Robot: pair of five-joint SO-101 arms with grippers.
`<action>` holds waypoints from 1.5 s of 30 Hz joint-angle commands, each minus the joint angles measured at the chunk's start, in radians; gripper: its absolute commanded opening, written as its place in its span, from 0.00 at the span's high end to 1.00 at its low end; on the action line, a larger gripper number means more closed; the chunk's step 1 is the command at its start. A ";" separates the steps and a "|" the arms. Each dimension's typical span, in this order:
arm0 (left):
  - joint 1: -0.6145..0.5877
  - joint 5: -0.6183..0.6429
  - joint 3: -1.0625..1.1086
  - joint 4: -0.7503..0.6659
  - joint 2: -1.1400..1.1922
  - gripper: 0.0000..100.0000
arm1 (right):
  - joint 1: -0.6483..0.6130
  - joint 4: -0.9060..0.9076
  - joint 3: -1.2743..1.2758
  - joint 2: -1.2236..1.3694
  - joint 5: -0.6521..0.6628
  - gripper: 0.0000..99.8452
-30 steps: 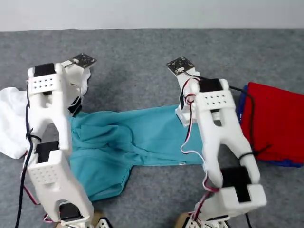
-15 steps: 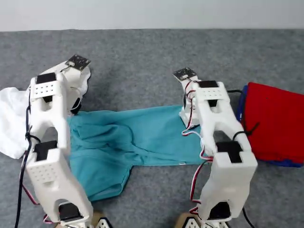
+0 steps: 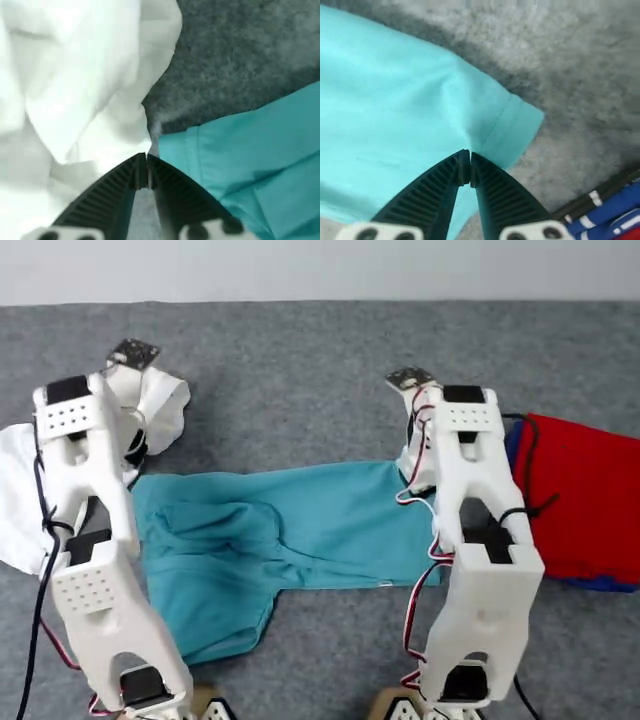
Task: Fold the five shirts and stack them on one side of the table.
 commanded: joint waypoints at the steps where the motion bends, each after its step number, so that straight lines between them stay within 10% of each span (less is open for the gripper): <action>1: 0.025 0.008 -0.088 0.098 -0.015 0.99 | -0.056 0.094 -0.083 -0.087 0.008 0.99; 17: 0.115 0.057 -0.044 0.055 0.141 0.99 | -0.140 0.334 -0.009 -0.008 -0.005 0.99; 35: 0.094 0.058 -0.120 0.098 0.173 0.99 | 0.119 0.278 0.074 0.077 0.170 0.99; 45: 0.094 0.066 -0.263 0.201 -0.006 0.99 | -0.033 0.335 0.078 -0.223 0.161 0.99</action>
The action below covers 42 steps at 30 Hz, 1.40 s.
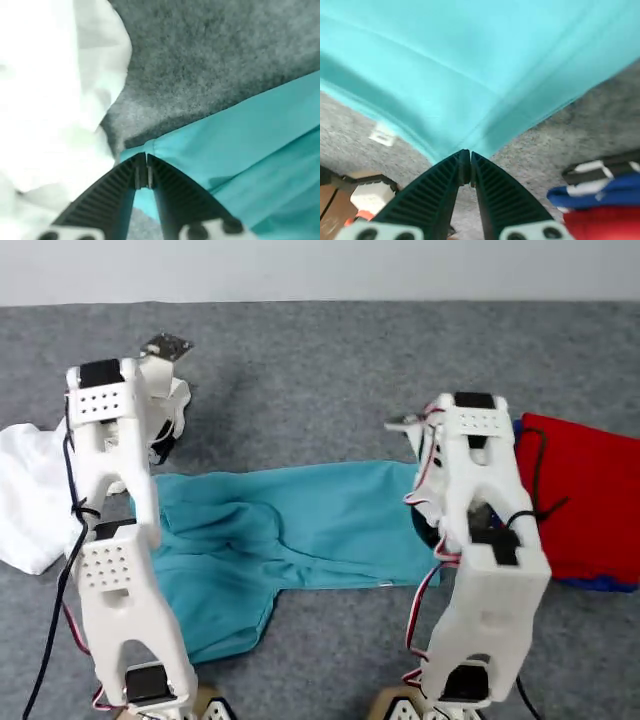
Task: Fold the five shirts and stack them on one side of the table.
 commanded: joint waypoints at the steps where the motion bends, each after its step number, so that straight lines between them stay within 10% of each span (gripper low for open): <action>1: -0.008 0.009 0.044 0.032 -0.198 0.99 | -0.079 0.044 -0.005 -0.194 0.000 0.99; 17: -0.445 0.002 0.596 0.028 -0.789 0.99 | -0.601 -0.025 -0.017 -0.189 -0.221 0.98; 22: -0.563 0.000 0.627 0.029 -0.827 0.99 | -0.739 -0.088 -0.017 -0.124 -0.258 0.84; 42: -0.629 -0.054 0.883 0.006 -1.106 0.99 | -0.819 -0.314 -0.071 0.047 -0.258 0.84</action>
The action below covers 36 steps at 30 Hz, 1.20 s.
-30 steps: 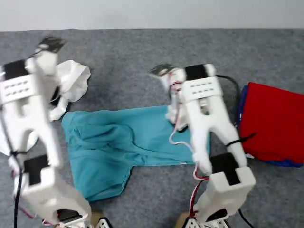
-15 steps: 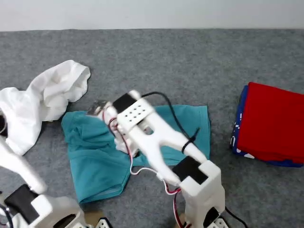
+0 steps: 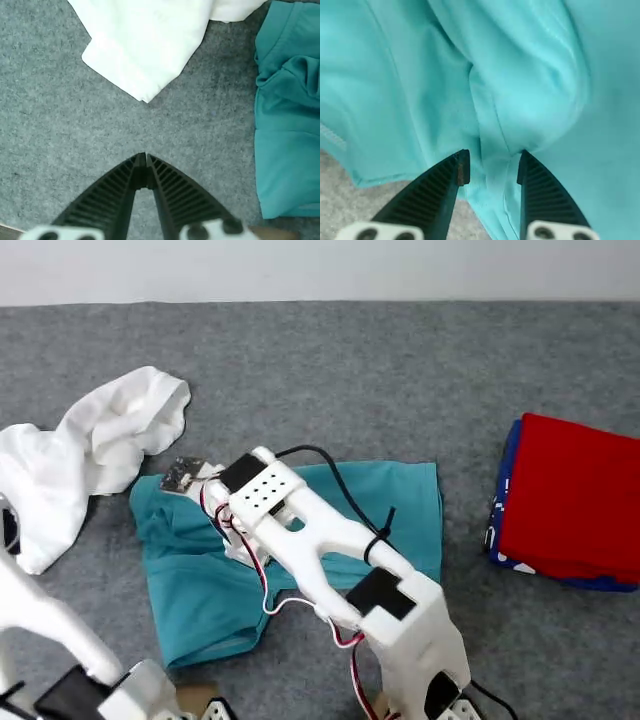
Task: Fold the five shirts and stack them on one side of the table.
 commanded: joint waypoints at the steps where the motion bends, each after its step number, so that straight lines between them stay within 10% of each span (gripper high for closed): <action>1: -0.009 -0.034 0.036 0.002 -0.078 0.99 | -0.005 -0.001 -0.098 0.041 -0.008 0.84; 9: -0.011 -0.092 0.088 0.005 -0.209 0.99 | -0.001 0.125 -0.305 0.188 -0.005 0.99; 24: -0.011 -0.109 0.093 0.006 -0.242 0.99 | -0.073 0.332 -0.336 0.159 0.037 0.99; 36: -0.009 -0.109 0.093 0.003 -0.239 0.99 | -0.058 0.335 -0.413 0.027 0.037 0.82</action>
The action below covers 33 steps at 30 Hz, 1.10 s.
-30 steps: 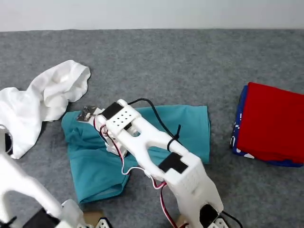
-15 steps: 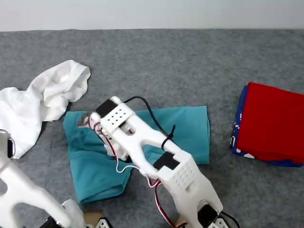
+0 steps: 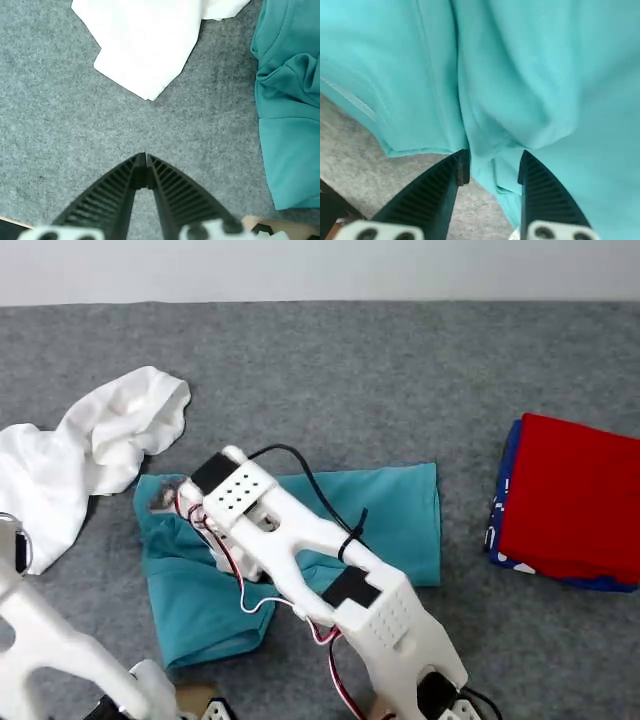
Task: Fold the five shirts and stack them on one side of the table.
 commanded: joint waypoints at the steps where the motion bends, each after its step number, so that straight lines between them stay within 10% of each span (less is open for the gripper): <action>1: -0.003 -0.009 -0.004 0.000 -0.025 0.99 | 0.010 0.015 -0.112 -0.110 0.011 0.82; 33: 0.002 -0.009 0.084 -0.023 -0.031 0.99 | -0.021 -0.576 -0.175 0.196 0.011 0.87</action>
